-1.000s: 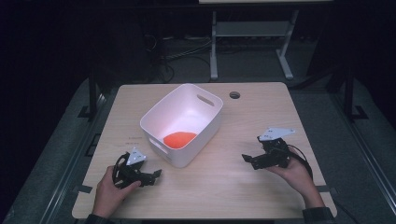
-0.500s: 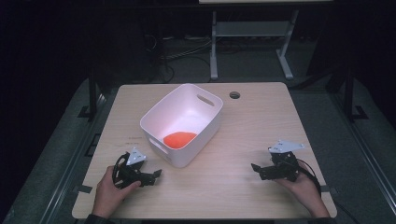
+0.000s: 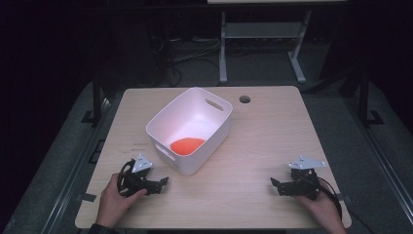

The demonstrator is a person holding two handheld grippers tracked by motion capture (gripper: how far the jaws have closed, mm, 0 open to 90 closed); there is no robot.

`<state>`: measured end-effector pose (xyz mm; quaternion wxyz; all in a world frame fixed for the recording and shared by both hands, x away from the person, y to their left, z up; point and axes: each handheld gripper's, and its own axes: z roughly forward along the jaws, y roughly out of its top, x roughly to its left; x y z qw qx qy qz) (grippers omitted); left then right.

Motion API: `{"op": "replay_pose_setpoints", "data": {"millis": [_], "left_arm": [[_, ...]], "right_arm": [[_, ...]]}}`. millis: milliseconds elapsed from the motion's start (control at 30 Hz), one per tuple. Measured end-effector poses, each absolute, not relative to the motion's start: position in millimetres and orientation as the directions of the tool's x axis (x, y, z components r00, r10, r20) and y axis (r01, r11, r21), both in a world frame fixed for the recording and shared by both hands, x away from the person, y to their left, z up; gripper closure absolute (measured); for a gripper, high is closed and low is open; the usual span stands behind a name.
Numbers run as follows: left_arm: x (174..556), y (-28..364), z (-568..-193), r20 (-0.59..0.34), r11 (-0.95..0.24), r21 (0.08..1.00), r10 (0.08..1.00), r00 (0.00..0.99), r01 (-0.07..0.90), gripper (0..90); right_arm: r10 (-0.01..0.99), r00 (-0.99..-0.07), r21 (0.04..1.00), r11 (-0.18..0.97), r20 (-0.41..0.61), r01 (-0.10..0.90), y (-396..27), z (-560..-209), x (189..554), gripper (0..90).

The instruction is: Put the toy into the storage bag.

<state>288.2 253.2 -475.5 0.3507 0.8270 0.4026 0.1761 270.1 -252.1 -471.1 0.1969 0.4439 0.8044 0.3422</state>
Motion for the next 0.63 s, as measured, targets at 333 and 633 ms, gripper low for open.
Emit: {"op": "replay_pose_setpoints", "data": {"millis": [333,633], "left_arm": [[288.2,253.2,-475.5,0.009,-0.43,0.722,0.789,0.614,0.542,12.7],[288.1,253.2,-475.5,0.009,-0.43,0.722,0.789,0.614,0.542,12.7]], "right_arm": [[0.864,-0.503,0.713,0.332,0.033,0.617,-257.2,-482.4,270.0,6.7],[0.864,-0.503,0.711,0.336,0.03,0.618,-256.7,-482.5,269.9,6.3]]}}
